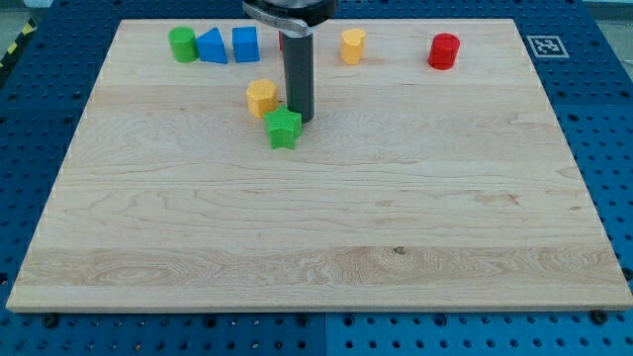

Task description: Push the green star closer to the yellow hexagon

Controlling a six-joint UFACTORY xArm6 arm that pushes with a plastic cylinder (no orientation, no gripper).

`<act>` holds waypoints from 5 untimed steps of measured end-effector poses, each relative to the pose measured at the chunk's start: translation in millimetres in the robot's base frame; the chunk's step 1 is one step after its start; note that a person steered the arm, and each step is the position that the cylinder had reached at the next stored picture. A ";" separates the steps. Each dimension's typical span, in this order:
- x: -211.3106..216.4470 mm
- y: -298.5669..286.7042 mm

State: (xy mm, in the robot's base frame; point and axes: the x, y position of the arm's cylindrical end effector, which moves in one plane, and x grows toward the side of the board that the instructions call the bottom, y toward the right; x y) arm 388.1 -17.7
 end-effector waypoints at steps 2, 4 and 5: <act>49.8 27.3; 47.4 -19.9; 45.0 -24.3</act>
State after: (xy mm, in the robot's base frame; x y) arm 433.1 -42.0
